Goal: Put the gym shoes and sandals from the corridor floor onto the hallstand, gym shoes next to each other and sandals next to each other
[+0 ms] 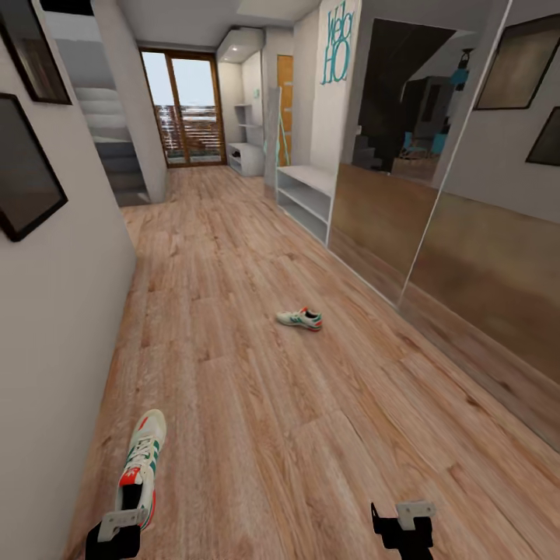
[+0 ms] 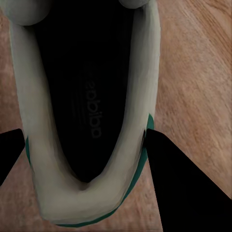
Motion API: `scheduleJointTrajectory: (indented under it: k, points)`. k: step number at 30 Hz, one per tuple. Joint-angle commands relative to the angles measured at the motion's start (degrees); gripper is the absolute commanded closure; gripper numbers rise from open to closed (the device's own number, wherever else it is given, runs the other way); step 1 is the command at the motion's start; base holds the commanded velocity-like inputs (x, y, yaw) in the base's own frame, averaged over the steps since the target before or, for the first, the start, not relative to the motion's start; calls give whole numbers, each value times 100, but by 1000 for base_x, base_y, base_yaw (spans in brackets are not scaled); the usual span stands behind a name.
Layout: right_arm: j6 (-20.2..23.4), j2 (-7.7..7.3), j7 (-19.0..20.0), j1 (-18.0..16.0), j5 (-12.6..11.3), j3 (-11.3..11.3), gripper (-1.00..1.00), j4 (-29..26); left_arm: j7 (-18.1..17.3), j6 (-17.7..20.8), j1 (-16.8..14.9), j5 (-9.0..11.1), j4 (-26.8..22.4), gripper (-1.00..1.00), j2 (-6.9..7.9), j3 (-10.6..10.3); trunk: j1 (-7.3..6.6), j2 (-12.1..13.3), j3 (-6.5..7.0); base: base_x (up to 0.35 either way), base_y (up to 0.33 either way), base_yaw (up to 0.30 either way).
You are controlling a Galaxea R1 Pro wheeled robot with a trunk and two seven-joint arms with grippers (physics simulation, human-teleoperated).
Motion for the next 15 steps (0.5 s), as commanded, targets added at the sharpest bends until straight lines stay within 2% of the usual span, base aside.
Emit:
scheduleJointTrajectory:
  k: [1, 6, 15]
  points:
    - [-14, 0, -33, -3, 61, -23, -100, 3, -36, -16, -5, -36, 5, 100, -3, 50, -1, -2, -4, 35, 0, 106]
    - [-18, -20, -33, -3, 68, -23, -100, -1, -37, -13, -5, -34, 5, 100, -3, 44, -1, -2, -4, 158, -31, 46]
    - [-11, -25, -26, -3, 78, -17, -100, 5, -37, -11, -5, -37, 5, 100, -11, 44, -1, -2, -4, 284, -142, 6]
